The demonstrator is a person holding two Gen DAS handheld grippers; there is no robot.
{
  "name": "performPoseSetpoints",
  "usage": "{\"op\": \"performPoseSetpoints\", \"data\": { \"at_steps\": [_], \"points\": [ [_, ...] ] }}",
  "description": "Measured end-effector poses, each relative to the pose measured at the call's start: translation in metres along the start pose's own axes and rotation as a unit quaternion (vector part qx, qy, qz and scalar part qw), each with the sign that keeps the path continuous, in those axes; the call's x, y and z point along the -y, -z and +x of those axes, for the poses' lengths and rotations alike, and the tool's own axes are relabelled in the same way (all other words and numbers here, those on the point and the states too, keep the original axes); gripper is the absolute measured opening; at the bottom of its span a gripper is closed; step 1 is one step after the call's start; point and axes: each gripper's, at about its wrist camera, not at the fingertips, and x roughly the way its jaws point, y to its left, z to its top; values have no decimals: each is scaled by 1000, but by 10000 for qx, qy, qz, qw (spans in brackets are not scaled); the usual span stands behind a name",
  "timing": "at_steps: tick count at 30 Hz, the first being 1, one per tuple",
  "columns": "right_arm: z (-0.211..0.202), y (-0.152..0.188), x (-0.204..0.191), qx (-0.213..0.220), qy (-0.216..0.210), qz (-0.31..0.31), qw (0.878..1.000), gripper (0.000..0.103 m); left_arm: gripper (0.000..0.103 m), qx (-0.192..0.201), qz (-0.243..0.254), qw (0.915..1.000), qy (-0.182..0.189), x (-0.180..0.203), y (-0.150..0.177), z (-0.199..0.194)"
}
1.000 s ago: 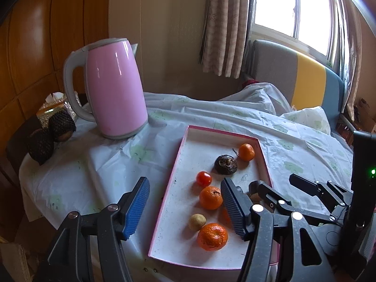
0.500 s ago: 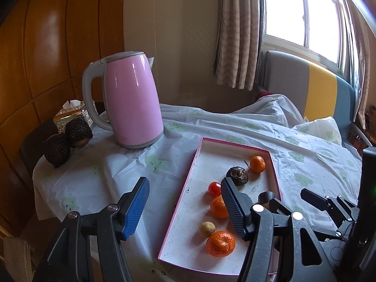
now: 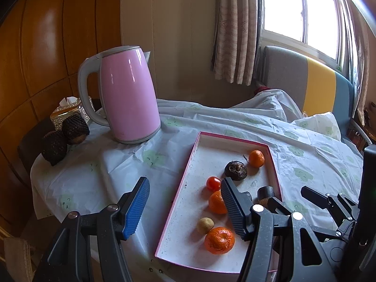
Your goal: Organize fruits
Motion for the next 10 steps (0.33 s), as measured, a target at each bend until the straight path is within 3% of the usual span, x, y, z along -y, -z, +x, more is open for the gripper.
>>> {"op": "performPoseSetpoints", "data": {
  "at_steps": [3, 10],
  "points": [
    [2, 0, 1, -23, -1, 14, 10000, 68, 53, 36, 28, 10000, 46, 1, 1, 1],
    [4, 1, 7, -41, 22, 65, 10000, 68, 49, -11, 57, 9999, 149, 2, 0, 4]
  ]
}}
